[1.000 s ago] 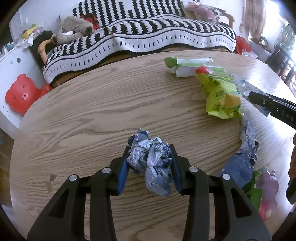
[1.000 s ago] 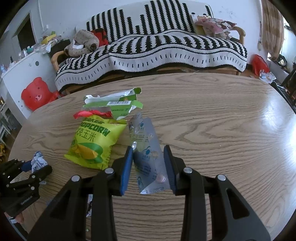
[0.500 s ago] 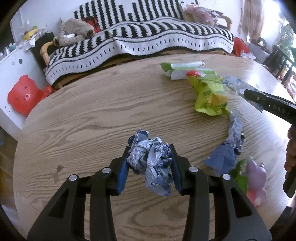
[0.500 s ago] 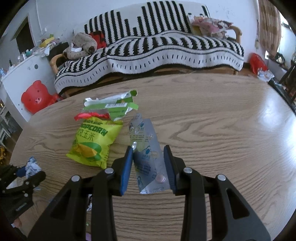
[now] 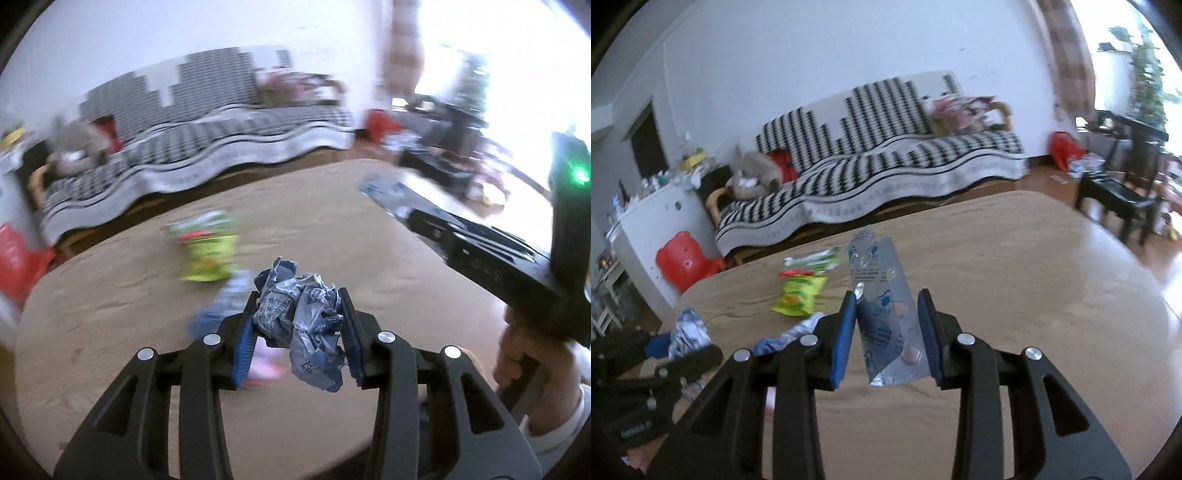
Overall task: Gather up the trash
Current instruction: 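Carry the paper and blister pack to the bin and open both tools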
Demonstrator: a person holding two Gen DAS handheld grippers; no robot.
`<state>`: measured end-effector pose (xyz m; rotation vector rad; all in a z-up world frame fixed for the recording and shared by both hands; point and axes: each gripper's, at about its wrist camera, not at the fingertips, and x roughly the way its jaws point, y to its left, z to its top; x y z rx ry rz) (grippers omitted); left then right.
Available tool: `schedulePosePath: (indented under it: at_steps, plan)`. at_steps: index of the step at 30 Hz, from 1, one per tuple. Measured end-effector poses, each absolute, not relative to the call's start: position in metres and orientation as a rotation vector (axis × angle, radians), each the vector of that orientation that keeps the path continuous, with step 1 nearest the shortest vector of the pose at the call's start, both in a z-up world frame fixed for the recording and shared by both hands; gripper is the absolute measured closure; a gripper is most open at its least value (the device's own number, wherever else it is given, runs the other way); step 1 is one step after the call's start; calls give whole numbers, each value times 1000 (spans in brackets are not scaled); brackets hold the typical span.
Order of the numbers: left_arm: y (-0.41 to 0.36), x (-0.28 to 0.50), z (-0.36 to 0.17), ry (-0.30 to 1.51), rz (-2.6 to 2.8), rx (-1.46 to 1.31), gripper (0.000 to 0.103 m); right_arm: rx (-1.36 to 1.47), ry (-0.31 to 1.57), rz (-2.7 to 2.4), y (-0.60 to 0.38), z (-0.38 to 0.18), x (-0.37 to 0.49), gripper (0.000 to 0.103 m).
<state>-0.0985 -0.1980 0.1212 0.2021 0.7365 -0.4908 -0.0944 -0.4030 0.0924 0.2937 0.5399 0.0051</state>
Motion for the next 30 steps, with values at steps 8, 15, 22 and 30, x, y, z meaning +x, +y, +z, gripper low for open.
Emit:
schedulePosePath:
  at_steps: [8,15,22,30]
  plan:
    - [-317,-186,103,826,-835,299,62,317,526,-132,-494,107,-214,68]
    - [-379,-217,33,996,-963,416,62,430,637,-204,-557,44,-292,68]
    - [-415,-227,-47,1148,-959,556,63,569,940,-237,-570,-95,-299,68]
    - [-423,-223,-60,1193,-963,553,61,621,988,-234,-570,-125,-283,68]
